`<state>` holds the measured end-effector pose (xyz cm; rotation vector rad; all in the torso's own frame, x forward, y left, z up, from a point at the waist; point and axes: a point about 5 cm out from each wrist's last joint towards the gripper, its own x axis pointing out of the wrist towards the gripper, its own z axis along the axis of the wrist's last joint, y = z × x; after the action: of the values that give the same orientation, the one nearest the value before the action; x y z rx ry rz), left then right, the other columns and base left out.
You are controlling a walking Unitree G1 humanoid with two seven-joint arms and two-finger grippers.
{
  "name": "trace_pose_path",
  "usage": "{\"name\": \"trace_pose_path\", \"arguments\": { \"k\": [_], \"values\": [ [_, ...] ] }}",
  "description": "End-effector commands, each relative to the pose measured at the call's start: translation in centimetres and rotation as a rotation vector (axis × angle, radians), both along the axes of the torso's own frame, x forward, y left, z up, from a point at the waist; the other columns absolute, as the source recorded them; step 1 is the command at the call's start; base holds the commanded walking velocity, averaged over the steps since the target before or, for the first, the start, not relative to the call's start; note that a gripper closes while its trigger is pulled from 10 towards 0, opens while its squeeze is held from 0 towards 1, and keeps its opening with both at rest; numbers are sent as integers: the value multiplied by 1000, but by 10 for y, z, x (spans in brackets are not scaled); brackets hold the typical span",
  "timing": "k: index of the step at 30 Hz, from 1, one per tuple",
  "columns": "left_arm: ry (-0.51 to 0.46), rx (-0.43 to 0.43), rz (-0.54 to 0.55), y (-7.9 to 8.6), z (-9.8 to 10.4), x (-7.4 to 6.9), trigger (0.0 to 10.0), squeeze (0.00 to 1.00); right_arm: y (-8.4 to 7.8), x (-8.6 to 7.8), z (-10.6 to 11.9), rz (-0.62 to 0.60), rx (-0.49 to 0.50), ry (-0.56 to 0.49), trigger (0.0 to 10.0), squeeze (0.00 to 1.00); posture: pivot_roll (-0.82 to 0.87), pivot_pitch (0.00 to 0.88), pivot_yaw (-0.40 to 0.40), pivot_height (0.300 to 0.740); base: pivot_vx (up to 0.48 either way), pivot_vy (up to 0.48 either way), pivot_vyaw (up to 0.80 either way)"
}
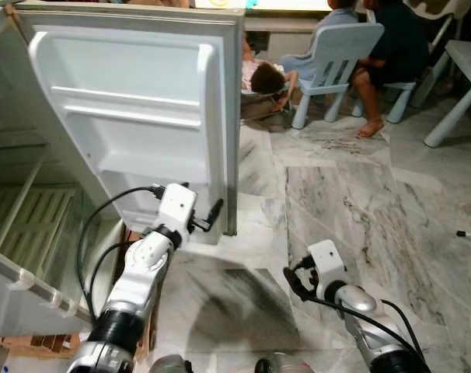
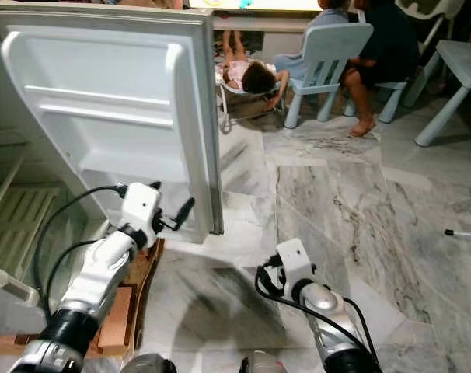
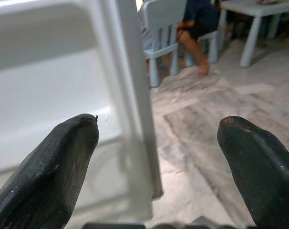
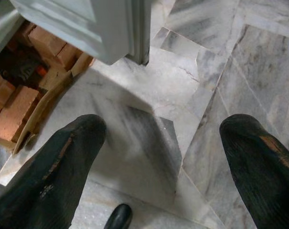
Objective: Restocking fridge
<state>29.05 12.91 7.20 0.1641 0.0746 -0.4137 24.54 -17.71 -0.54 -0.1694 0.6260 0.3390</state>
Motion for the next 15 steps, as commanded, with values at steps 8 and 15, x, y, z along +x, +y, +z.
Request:
{"name": "trace_pose_path", "arguments": {
  "k": [8,15],
  "values": [
    [22,32,385,70,-18,-49,10000,0,-4,7,21,-136,57,-121,10000,0,-12,84,9,740,0,0,-152],
    [72,-27,484,76,-28,-67,10000,0,2,12,30,-170,93,-209,10000,0,-17,62,-2,740,152,0,-800]
  ]
}}
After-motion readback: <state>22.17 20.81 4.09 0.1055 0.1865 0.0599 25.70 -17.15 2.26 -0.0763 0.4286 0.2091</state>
